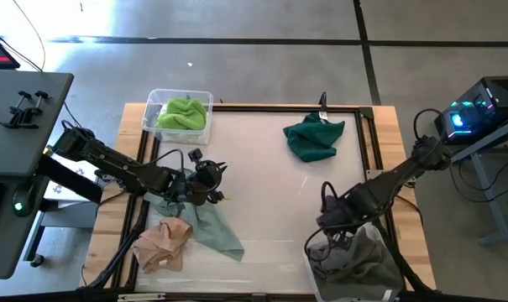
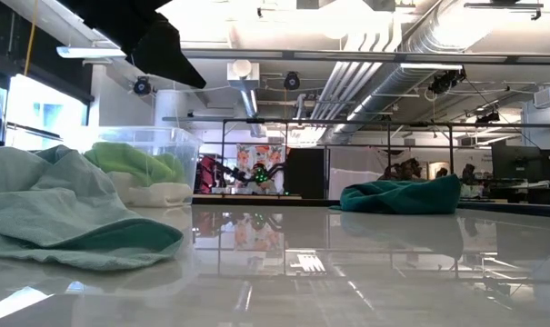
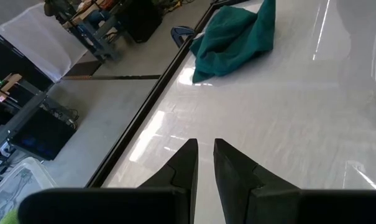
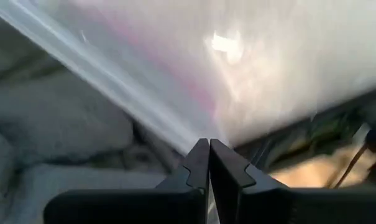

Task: Sort towels by color in basket
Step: Put the dark green towel into the bottom transparent bin

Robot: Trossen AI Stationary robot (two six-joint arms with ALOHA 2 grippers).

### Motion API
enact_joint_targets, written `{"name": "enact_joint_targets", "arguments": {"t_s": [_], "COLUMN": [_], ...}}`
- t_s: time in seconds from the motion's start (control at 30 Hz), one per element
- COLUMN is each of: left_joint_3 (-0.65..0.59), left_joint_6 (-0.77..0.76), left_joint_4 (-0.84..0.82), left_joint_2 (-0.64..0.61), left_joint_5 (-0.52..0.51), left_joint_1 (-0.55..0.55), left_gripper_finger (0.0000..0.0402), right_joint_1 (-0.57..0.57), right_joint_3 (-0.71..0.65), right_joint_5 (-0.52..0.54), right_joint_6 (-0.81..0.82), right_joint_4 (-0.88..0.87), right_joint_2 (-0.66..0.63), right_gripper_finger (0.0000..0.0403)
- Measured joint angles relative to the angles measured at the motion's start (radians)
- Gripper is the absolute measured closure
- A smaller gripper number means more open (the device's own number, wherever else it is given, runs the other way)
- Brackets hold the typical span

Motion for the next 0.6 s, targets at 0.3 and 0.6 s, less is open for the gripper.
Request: {"name": "enact_joint_targets", "arguments": {"t_s": [0.3, 0.6], "left_joint_3": [0.0, 0.0], "left_joint_6": [0.002, 0.001], "left_joint_4": [0.006, 0.005], "left_joint_2": [0.0, 0.0], "left_joint_5": [0.0, 0.0], "left_joint_1": [0.0, 0.0], "left_gripper_finger": [0.0363, 0.0363], "right_joint_1": [-0.119, -0.464], "right_joint_3": [-0.027, -0.31], "right_joint_5": [0.515, 0.615], "right_joint_6": [-0.257, -0.645], "right_joint_4": [0.008, 0.45], "right_joint_2": [-0.003, -0.102], "right_gripper_finger": [0.0382, 0.0234]}}
